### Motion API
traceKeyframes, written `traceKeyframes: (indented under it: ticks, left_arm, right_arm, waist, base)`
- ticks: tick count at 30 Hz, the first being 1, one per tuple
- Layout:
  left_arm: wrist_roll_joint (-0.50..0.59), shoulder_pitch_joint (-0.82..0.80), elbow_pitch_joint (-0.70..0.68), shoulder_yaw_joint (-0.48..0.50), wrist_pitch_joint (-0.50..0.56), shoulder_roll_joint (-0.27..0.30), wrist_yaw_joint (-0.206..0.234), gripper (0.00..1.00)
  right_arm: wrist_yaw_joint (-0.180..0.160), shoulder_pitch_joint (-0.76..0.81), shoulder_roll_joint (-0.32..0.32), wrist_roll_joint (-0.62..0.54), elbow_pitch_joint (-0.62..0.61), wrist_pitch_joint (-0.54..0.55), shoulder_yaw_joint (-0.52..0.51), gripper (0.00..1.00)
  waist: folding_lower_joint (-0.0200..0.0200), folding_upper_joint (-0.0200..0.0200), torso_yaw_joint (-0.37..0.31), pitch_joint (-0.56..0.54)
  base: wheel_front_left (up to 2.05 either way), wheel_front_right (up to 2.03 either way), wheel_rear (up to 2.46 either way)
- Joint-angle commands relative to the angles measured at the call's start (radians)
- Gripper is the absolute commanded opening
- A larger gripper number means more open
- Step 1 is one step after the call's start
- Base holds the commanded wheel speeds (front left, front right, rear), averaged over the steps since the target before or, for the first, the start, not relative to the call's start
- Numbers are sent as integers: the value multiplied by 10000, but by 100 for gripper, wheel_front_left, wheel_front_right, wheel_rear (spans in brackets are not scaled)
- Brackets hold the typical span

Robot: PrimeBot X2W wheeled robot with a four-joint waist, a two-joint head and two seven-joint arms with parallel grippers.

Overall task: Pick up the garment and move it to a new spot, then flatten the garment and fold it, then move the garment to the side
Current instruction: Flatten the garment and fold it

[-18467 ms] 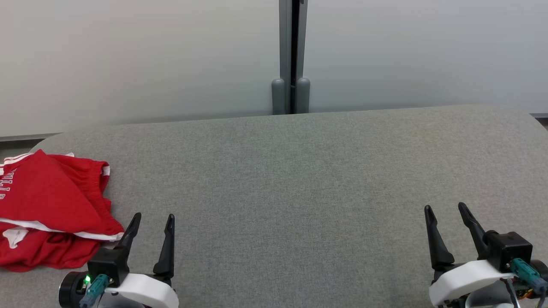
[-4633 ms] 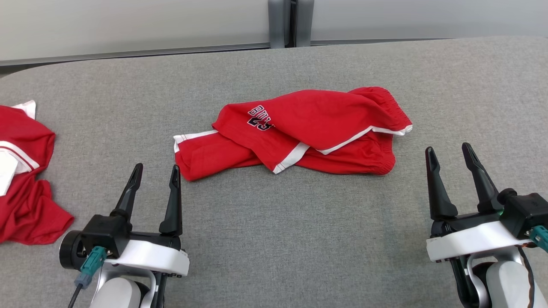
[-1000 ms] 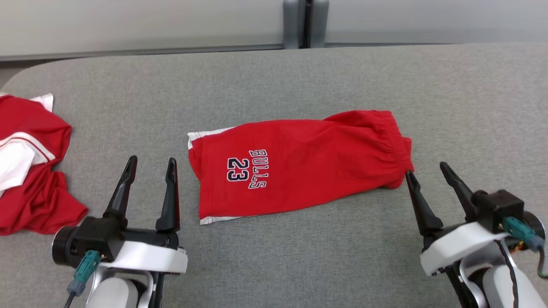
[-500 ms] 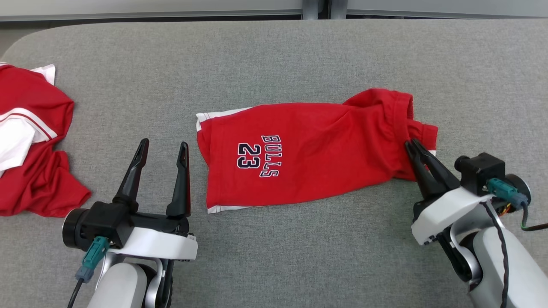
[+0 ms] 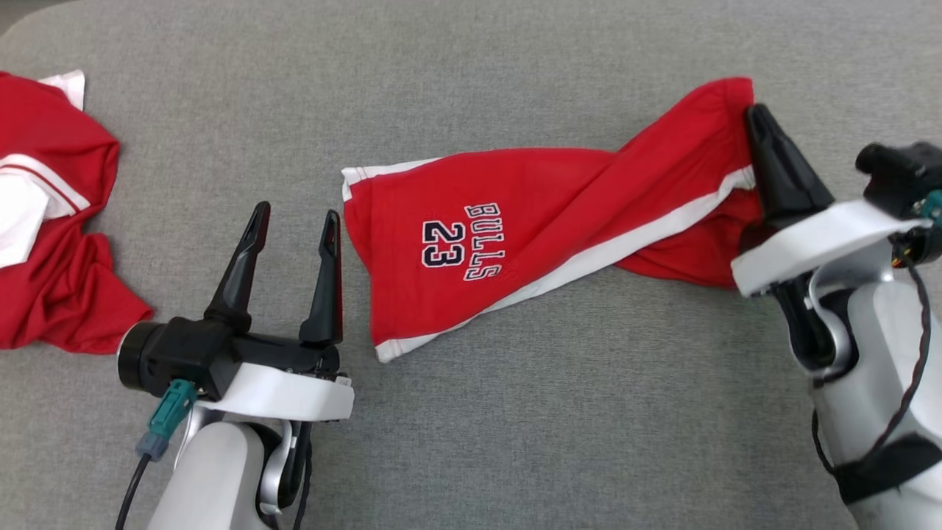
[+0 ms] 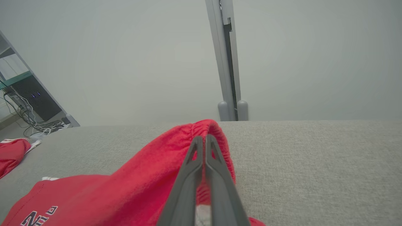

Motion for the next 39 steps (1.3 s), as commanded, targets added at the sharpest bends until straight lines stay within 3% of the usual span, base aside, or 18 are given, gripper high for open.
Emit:
traceKeyframes:
  ticks: [1, 5, 6, 7, 8, 14, 21, 31, 39]
  left_arm:
    - [57, -145, 28, 9, -44, -2, -54, 100]
    - [111, -290, 126, 29, -45, -103, -136, 100]
    - [121, -280, 158, 45, -44, -129, -161, 100]
    - [136, -263, 182, 71, -45, -147, -180, 100]
    - [156, -248, 200, 103, -45, -159, -189, 100]
    - [255, 43, 309, 381, -44, -198, -196, 100]
    - [371, 399, 425, 667, -46, -81, -258, 100]
    - [485, 1148, 570, 833, -44, 161, -237, 100]
    - [362, 1622, 650, 812, 44, 246, -121, 100]
  right_arm:
    - [0, -178, 70, 52, 153, -106, -110, 0]
    - [0, -766, 345, 102, 1296, -262, -428, 0]
    - [0, -878, 438, 178, 1510, -349, -458, 20]
    - [0, -970, 477, 193, 1711, -449, -446, 54]
    - [0, -1016, 455, 146, 1841, -577, -401, 100]
    - [0, -453, 130, -288, 1690, -1680, 143, 100]
    - [0, 907, -101, -866, 201, -2260, -47, 100]
    - [0, 3492, 169, -1672, -2319, -1354, -699, 100]
    - [0, 4482, 557, -1860, -3251, -866, -1038, 100]
  waist:
    - [0, 0, 103, 105]
    - [0, 0, 213, 231]
    - [0, 0, 223, 246]
    - [0, 0, 225, 250]
    - [0, 0, 221, 244]
    - [0, 0, -40, -43]
    - [0, 0, -438, -551]
    - [0, 0, -925, -1409]
    - [0, 0, -1113, -1691]
  base:
    - [0, 0, 0]
    - [0, 0, 0]
    - [0, 0, 0]
    - [0, 0, 0]
    - [0, 0, 0]
    - [0, 0, 0]
    - [0, 0, 0]
    - [0, 0, 0]
    - [0, 0, 0]
